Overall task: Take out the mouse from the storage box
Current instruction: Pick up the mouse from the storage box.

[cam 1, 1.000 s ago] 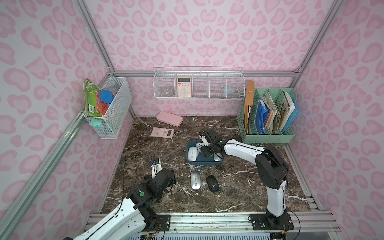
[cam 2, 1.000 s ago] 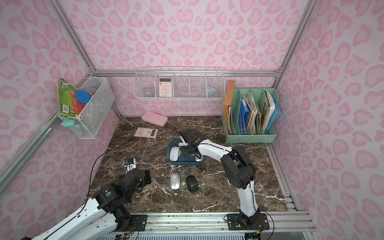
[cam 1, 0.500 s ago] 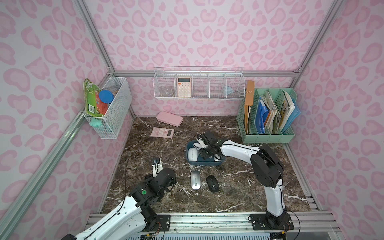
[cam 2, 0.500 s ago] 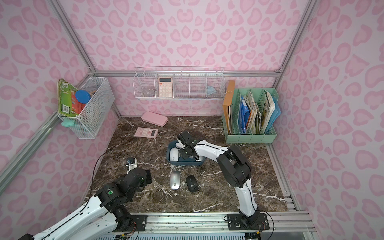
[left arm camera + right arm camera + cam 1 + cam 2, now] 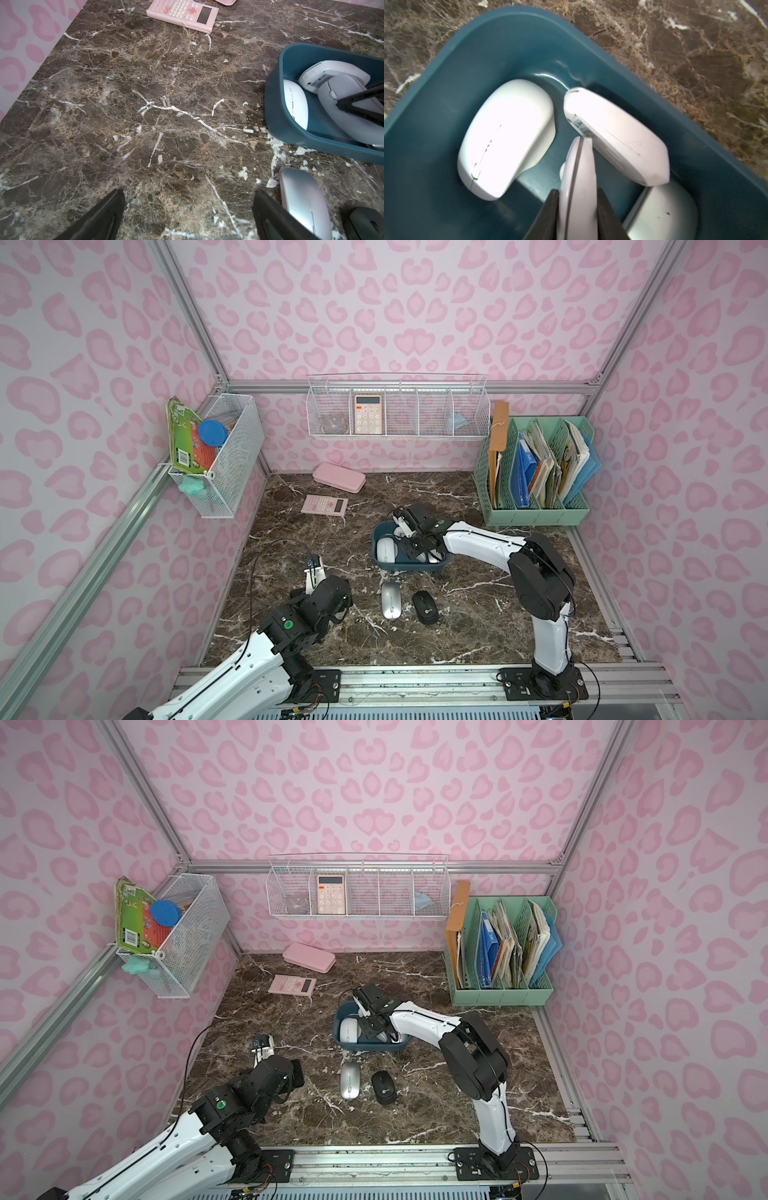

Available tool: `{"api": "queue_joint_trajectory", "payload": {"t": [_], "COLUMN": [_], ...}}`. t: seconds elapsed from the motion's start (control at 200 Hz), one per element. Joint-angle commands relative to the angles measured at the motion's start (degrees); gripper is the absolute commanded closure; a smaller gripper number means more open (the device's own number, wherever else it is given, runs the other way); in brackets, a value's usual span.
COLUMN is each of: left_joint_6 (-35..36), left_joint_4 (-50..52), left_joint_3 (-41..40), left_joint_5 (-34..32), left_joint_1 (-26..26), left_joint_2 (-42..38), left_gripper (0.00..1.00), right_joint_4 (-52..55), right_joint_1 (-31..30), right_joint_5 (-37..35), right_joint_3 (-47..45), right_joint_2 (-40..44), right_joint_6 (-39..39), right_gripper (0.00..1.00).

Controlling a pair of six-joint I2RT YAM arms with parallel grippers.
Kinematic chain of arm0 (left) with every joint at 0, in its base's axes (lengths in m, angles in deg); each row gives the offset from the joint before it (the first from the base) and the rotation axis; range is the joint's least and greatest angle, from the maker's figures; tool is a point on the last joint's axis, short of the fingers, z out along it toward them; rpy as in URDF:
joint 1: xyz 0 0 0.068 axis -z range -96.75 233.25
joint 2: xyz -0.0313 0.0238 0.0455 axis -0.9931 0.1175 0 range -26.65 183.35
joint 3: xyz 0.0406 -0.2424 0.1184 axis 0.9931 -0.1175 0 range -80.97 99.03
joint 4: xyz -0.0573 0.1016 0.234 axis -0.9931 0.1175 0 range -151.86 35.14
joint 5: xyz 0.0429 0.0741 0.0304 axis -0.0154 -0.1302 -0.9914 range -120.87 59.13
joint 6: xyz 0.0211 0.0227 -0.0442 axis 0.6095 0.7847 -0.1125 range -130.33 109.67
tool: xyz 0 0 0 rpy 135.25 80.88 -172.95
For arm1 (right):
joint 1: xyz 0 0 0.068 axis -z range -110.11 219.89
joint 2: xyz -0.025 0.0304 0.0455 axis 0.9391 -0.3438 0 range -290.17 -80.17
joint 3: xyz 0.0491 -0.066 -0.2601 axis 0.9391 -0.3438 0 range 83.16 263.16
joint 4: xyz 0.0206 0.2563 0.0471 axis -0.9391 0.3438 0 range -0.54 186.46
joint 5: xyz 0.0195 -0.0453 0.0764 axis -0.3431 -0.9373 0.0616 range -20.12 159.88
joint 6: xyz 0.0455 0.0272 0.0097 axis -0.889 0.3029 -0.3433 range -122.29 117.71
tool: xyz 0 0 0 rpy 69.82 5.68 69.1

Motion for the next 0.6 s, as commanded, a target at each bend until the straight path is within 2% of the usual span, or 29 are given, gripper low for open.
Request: {"api": "queue_joint_trajectory", "payload": {"t": [0.0, 0.255, 0.595], "left_joint_6": [0.47, 0.39, 0.91], "left_joint_4": [-0.60, -0.42, -1.28], "left_joint_3": [0.41, 0.35, 0.44], "left_joint_5": [-0.66, -0.74, -0.21], "left_joint_1": [0.06, -0.01, -0.01], "left_joint_2": [0.08, -0.18, 1.14], "left_gripper": [0.01, 0.01, 0.01], "right_joint_4": [-0.83, -2.84, -8.08], "right_joint_1": [-0.08, 0.48, 0.27], "right_joint_5": [1.25, 2.30, 3.93], "right_joint_3": [-0.31, -1.49, -8.87], "right_joint_2": [0.28, 2.38, 15.41], "right_joint_6": [-1.78, -6.27, -14.28], "right_gripper": [0.70, 0.74, 0.73]}}
